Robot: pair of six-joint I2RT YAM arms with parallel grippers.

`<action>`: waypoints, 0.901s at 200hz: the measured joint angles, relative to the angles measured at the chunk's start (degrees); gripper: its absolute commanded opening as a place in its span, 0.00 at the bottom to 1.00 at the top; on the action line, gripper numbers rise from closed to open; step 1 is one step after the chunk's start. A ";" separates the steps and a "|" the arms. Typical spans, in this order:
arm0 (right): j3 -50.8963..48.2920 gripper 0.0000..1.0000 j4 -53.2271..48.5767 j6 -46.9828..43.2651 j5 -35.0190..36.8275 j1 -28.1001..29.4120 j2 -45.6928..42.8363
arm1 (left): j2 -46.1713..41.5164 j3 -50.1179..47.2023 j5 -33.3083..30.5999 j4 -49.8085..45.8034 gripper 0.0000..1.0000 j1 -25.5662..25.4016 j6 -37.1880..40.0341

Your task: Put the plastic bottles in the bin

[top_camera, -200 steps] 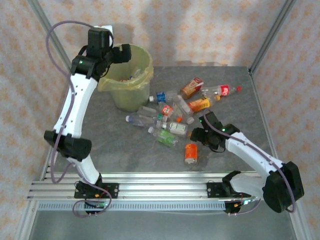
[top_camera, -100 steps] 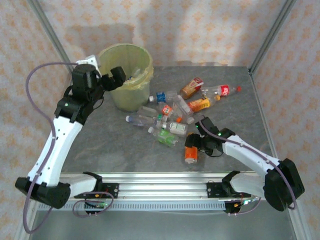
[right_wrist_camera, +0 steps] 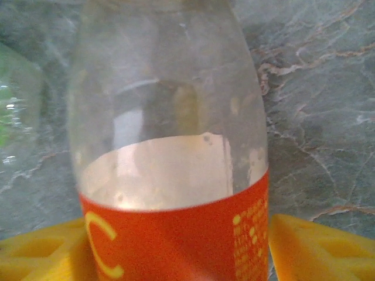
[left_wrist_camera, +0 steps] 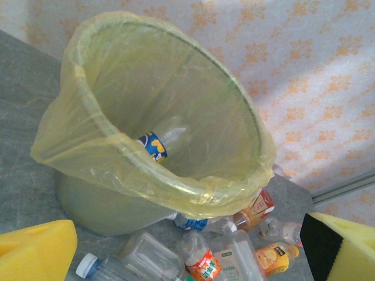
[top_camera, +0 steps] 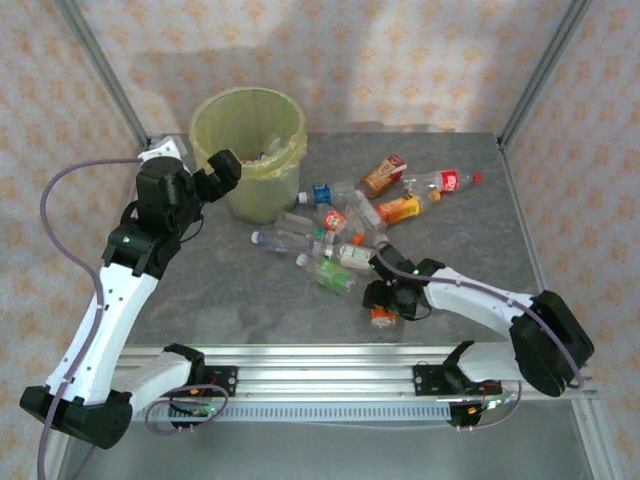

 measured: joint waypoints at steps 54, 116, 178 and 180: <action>1.51 0.52 -0.11 -0.09 3.54 0.11 3.91 | 0.48 -0.39 -0.02 0.00 1.00 0.00 -1.29; 2.89 0.38 -3.23 -1.97 8.68 0.11 -2.56 | 0.48 -0.46 1.42 0.46 1.00 0.00 -1.46; 5.79 0.38 3.41 -8.90 11.96 0.09 -17.07 | 0.48 -4.13 5.53 4.66 1.00 -2.38 -1.62; 5.97 0.37 3.91 -9.29 11.96 0.09 -17.07 | 0.50 -4.17 5.70 4.79 1.00 -2.51 -1.62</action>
